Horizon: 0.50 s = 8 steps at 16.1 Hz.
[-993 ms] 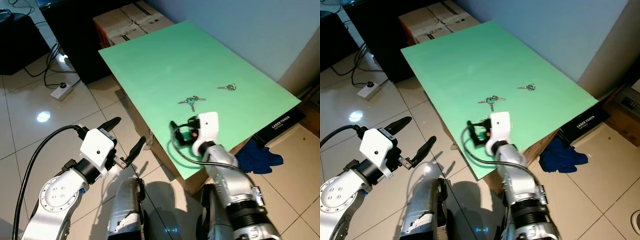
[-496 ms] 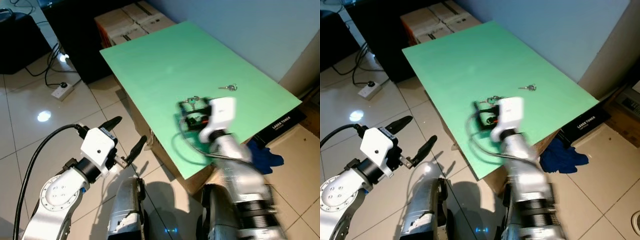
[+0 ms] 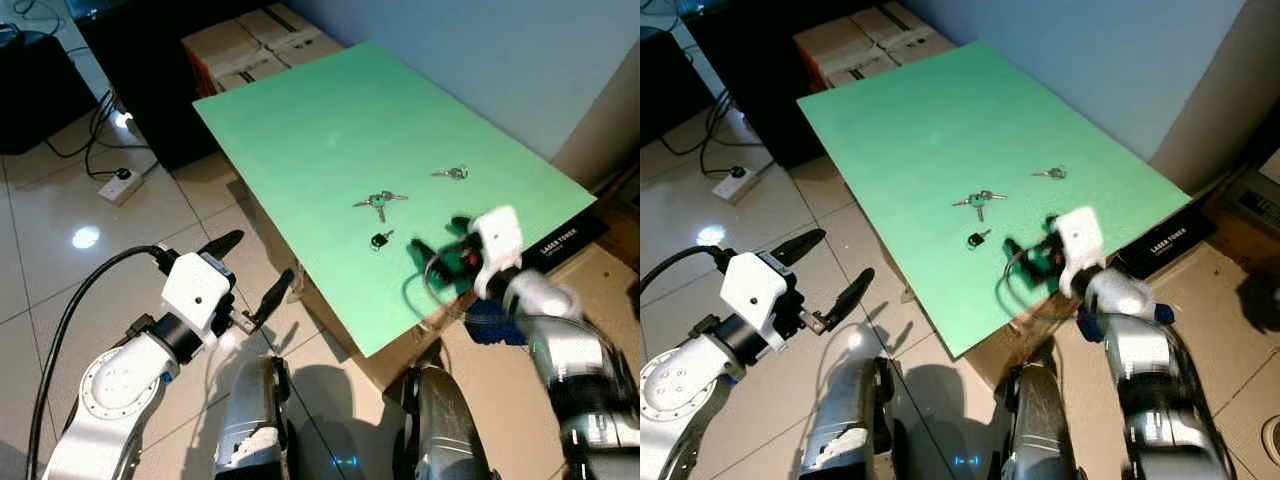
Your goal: Hang keys on a hook
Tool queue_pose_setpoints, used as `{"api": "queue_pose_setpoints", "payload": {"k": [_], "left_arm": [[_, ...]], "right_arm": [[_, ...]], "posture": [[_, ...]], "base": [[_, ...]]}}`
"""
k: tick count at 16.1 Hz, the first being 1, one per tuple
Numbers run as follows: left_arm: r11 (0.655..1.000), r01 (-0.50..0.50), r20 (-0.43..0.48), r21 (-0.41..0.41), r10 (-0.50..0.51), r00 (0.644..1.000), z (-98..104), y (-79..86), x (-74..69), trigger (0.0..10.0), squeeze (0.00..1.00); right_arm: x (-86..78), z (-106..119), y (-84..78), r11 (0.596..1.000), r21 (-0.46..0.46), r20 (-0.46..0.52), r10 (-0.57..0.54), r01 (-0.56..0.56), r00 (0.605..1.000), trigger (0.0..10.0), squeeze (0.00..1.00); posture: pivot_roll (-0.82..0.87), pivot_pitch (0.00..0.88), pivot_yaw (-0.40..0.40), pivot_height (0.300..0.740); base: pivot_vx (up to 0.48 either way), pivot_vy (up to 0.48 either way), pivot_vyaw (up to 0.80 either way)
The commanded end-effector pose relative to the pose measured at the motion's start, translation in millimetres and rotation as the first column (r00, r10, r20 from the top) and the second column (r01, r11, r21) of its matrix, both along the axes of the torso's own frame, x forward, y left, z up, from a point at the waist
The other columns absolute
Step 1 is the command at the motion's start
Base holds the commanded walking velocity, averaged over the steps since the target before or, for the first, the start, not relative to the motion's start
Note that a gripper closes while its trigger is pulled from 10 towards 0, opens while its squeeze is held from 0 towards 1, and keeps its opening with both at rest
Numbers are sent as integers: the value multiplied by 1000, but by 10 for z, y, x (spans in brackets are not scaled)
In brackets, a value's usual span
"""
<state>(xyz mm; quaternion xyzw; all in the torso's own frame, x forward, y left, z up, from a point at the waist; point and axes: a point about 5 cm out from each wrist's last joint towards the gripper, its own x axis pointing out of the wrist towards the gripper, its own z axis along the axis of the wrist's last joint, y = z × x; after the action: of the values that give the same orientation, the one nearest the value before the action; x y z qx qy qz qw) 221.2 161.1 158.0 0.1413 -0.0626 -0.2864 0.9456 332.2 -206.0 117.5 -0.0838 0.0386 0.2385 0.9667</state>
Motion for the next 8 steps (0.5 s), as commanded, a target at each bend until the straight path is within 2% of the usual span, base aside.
{"api": "queue_pose_setpoints", "payload": {"k": [1,4,6,8], "left_arm": [[1000,-18,5,17,18,1000,38,59,-42,10000,0],[999,-33,-2,31,33,999,55,109,-99,10000,0],[999,-39,-5,35,40,999,67,124,-121,10000,0],[998,-40,-9,40,40,999,73,135,-131,10000,0]], "right_arm": [[27,57,-35,999,43,38,8,-9,999,10000,0],[124,122,56,997,66,89,39,-45,995,10000,0],[174,49,107,996,66,56,62,-66,996,10000,0],[248,67,106,990,139,30,30,-34,999,10000,0]], "posture": [[176,210,83,601],[208,221,81,601],[218,226,82,601],[224,235,88,601]], "base": [[0,0,0],[0,0,0],[0,0,0],[0,0,0]]}}
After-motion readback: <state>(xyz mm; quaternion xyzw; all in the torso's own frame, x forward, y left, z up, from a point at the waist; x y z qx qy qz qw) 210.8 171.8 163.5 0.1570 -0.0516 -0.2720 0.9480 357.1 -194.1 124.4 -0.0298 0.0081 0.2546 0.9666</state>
